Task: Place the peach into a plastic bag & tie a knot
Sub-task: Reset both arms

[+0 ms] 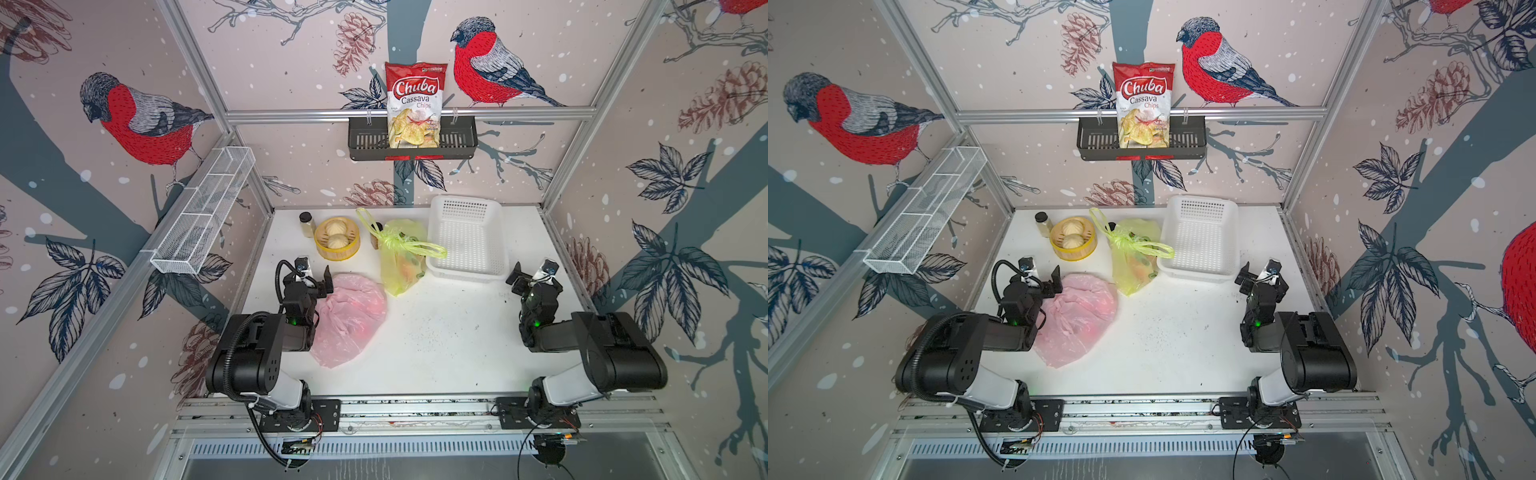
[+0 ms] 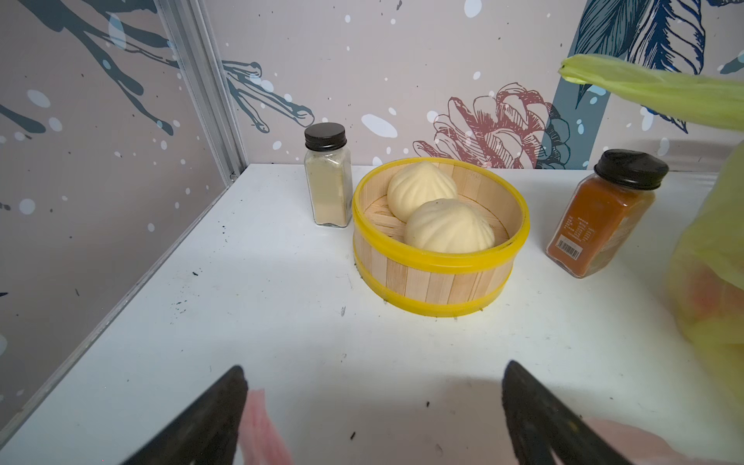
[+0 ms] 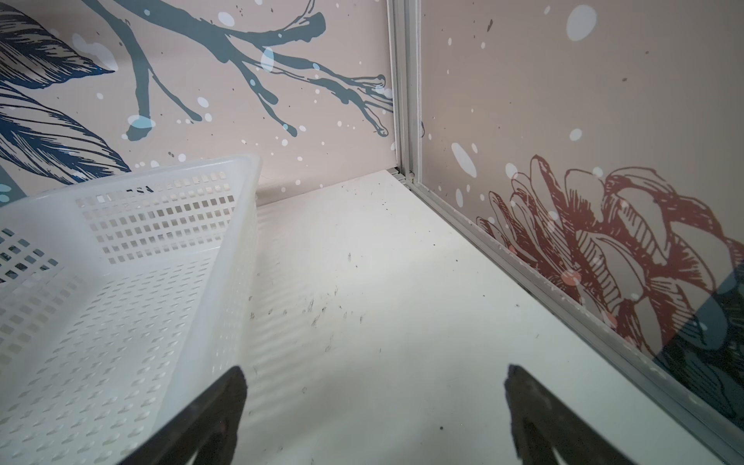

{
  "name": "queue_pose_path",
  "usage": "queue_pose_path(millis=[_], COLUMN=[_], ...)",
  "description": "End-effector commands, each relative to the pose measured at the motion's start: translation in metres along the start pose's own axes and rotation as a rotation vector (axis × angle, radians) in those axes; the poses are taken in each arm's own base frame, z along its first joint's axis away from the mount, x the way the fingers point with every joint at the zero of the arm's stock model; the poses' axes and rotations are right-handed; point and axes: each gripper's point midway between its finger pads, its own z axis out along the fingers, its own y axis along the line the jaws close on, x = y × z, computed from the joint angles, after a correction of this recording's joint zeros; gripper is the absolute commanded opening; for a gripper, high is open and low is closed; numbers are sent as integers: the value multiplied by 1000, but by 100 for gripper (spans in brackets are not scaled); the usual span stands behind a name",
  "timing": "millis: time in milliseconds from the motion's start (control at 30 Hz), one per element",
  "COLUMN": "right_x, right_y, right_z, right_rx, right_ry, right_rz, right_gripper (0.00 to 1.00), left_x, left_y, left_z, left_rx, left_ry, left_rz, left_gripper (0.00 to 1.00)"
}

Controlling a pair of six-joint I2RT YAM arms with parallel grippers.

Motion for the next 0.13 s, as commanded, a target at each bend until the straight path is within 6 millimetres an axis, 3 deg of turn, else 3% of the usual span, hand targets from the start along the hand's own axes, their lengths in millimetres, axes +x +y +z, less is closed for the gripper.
queue_pose_path(millis=[0,100], right_x=[-2,-5], right_y=[0,4], right_z=[0,-4], right_rx=[-4,-29], right_ry=[-3,-22], right_rz=[-9,-14], right_gripper=[100,100], left_x=[-8,-8], left_y=[1,1], left_z=[1,1], left_rx=[-6,-5], left_ry=[-28,-29], left_rz=[-5,-5], left_gripper=[96,96])
